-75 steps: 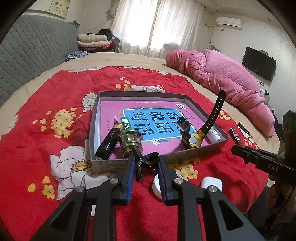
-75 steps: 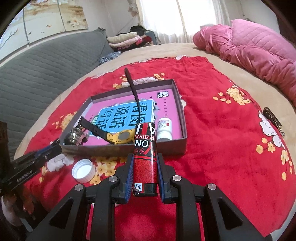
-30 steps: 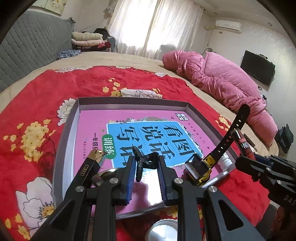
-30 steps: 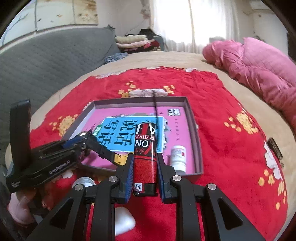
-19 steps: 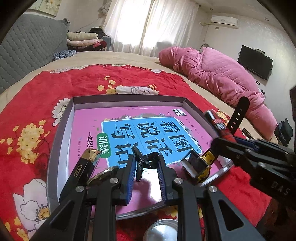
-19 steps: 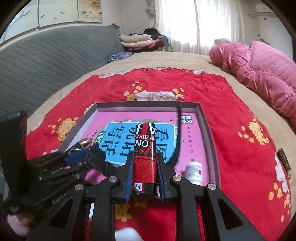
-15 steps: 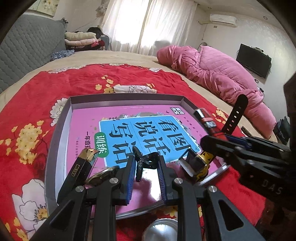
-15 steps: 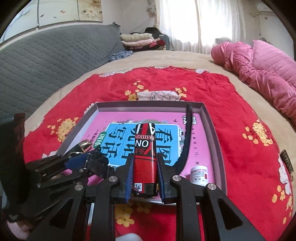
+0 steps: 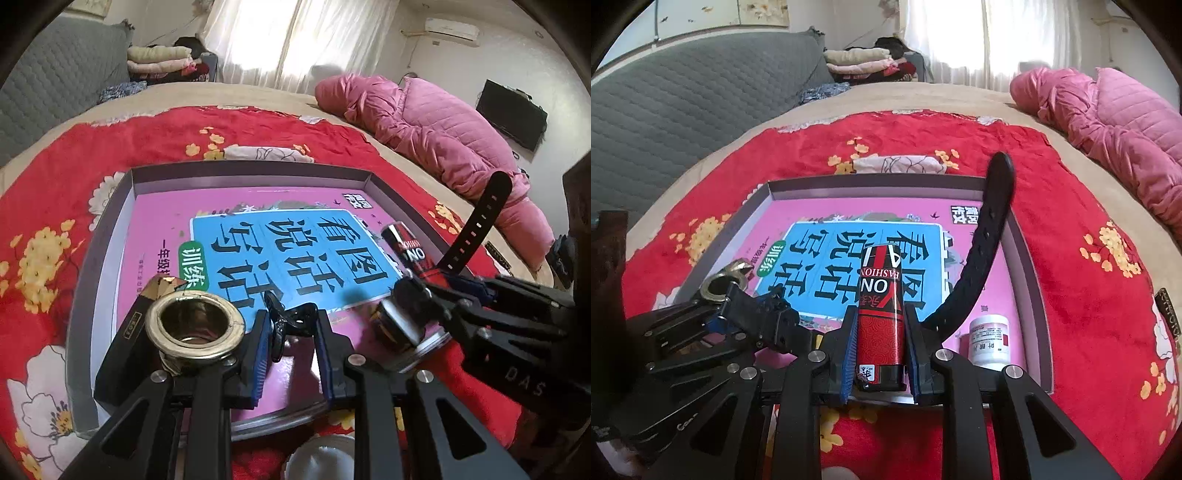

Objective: Organize rigid objects
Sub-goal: 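Lower red tube into grey box with right tool while left lowers black clip inside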

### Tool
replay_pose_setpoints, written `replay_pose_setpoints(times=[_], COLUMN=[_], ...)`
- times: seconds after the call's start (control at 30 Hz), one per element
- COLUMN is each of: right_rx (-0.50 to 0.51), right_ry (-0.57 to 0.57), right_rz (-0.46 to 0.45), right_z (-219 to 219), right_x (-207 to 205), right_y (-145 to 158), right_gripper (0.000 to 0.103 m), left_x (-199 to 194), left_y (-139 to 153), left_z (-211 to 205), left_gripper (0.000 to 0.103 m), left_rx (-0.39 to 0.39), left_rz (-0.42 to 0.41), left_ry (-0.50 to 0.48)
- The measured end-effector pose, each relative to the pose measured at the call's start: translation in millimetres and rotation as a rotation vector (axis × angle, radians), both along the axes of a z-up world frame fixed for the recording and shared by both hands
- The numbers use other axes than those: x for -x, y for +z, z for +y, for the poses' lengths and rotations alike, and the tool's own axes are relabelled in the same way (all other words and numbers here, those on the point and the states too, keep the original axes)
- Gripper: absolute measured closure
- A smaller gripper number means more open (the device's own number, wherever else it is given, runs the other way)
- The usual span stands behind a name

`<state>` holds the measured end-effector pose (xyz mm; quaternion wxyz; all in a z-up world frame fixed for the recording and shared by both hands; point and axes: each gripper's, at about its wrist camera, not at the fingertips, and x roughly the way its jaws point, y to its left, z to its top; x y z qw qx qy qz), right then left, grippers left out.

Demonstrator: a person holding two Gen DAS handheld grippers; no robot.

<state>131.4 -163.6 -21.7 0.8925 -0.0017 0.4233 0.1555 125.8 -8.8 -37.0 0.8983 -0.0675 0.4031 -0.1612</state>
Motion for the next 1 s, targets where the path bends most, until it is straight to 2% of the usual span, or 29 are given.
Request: replay_pose_setpoints(times=[0.43, 1.0], right_rx=[0.022, 0.011], right_ry=[0.030, 0.022], right_rz=[0.016, 0.052], right_z=[10.2, 5.5], right_x=[-2.5, 0.1], right_y=[-6.5, -4.4], right_gripper=[0.080, 0.079], left_x=[-4.9, -8.7], left_y=[-2.1, -2.2], left_z=[7.0, 6.3], left_gripper=[0.079, 0.079], left_rx=[0.035, 0.040], left_rz=[0.012, 0.031], left_ry=[-0.001, -0.010])
